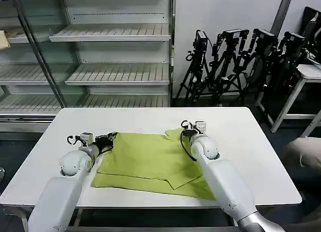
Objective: Fold and organize the clothes.
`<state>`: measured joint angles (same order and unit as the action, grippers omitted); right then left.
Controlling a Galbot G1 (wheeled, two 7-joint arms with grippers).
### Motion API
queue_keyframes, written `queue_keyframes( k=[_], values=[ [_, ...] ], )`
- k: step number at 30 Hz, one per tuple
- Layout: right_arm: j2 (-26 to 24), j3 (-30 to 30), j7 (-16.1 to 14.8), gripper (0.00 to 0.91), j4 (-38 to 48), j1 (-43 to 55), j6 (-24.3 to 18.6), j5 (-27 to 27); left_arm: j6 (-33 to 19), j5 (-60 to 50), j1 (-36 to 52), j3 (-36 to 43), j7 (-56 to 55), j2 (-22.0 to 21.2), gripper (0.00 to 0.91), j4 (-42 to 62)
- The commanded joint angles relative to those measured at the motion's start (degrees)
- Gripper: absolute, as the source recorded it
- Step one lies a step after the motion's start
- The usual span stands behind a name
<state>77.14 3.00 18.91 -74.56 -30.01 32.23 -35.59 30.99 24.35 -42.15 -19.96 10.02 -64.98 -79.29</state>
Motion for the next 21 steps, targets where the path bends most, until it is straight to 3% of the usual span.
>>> queue_keyframes(
  k=[1,10,21],
  values=[
    [-0.1,0.0,-1.1,0.0,-1.7,-0.1,-1.2,1.1,-1.6,0.0,-0.3,-0.2,0.3,0.2,0.01,-0.8],
    [-2.5,0.3,-0.9,0.0,-9.9,-2.3,-0.9,0.9,-1.3,2.9,-2.4,-1.7,-1.0,1.9,0.02,-4.9],
    [-8.5,3.5,-0.2,0.0,-25.3,-14.0,0.6,-1.6,-1.7,5.8,-13.5,-6.4,-3.1,2.6,0.02,-18.7]
  ],
)
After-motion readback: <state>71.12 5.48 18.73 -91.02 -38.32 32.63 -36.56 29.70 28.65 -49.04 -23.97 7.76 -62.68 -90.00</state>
